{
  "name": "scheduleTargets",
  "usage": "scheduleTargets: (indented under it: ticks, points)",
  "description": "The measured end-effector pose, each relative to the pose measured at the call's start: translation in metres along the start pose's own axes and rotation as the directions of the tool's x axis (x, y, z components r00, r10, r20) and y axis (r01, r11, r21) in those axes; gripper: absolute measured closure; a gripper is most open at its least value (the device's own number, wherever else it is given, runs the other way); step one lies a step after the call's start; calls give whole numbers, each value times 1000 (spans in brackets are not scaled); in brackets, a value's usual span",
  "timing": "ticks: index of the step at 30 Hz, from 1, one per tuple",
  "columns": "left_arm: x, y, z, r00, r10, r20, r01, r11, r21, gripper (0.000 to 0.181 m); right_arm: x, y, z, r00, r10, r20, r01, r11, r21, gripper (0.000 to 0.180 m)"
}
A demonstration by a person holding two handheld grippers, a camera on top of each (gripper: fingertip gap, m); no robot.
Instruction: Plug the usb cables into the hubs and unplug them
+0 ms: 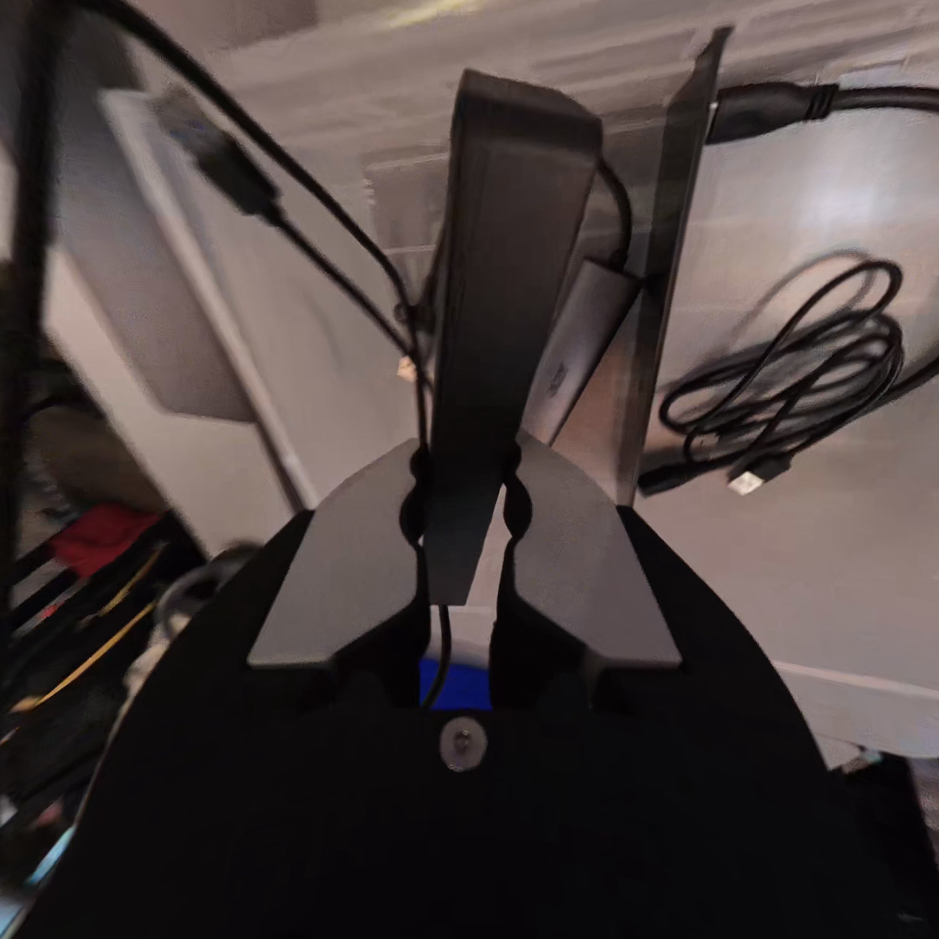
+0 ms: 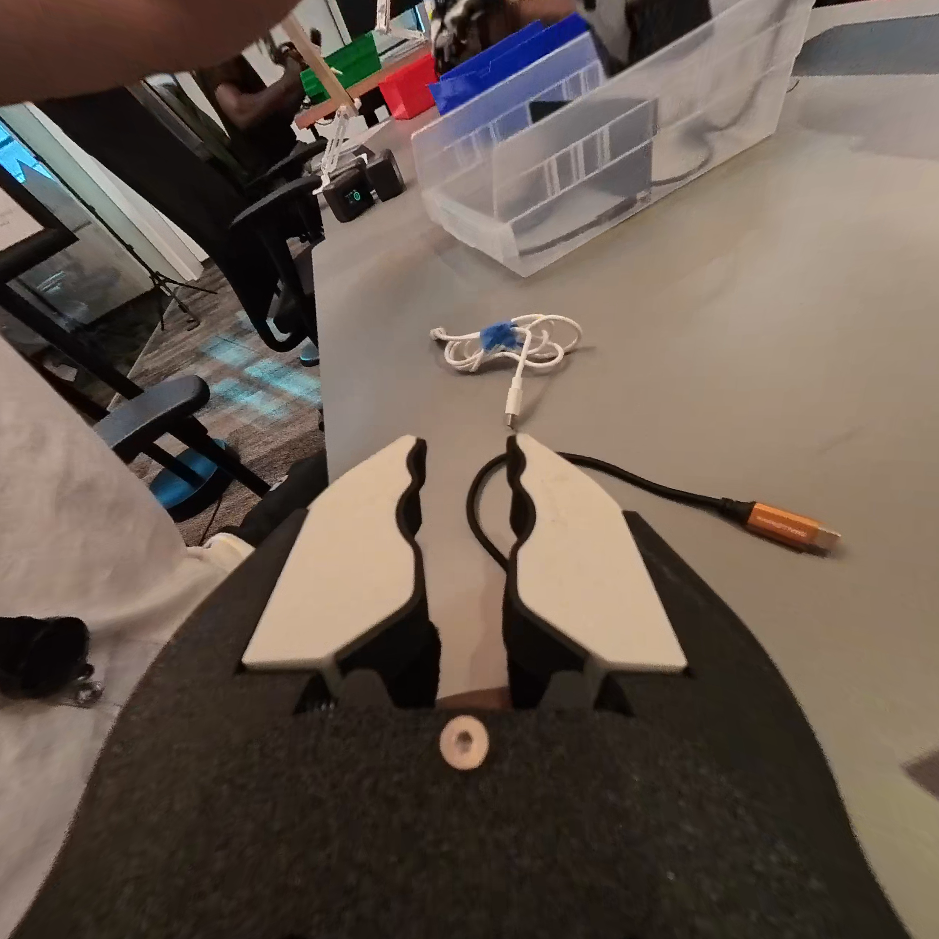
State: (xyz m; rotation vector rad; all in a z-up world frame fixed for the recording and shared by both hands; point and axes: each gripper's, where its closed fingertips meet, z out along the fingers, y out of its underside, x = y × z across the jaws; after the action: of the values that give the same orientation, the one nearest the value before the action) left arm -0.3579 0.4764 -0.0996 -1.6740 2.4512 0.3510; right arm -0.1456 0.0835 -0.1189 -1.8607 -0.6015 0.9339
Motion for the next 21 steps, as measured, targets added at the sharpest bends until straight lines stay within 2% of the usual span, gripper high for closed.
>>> scheduleTargets:
  ticks: [3, 6, 10, 13, 16, 18, 21]
  points:
    - [-18, -2, -60, 990, 33, 136, -29, 999, -28, 154, -2, -3, -1, 1000, 6, 0, -6, 1000, 19, 150]
    - [-34, -16, -131, 946, 130, 296, -100, 989, -113, 154, 2, -6, -2, 999, -11, -42, 12, 999, 30, 150]
    - [-48, -71, -243, 844, 172, 508, -163, 985, -63, 154, 16, -14, -8, 988, -44, -151, 55, 996, 65, 150]
    - [-48, -122, -332, 758, 112, 643, -226, 969, 97, 154, 19, -23, -14, 981, -40, -191, 63, 991, 119, 150]
    - [-39, -160, -409, 713, 0, 701, -285, 914, 290, 154, 19, -25, -19, 978, -25, -205, 56, 988, 143, 150]
    - [-29, -181, -437, 742, -74, 666, -309, 845, 437, 154, 18, -24, -23, 976, -27, -214, 60, 987, 148, 151]
    - [-22, -206, -439, 820, -151, 552, -286, 727, 625, 154, 17, -22, -25, 974, -36, -225, 69, 987, 142, 151]
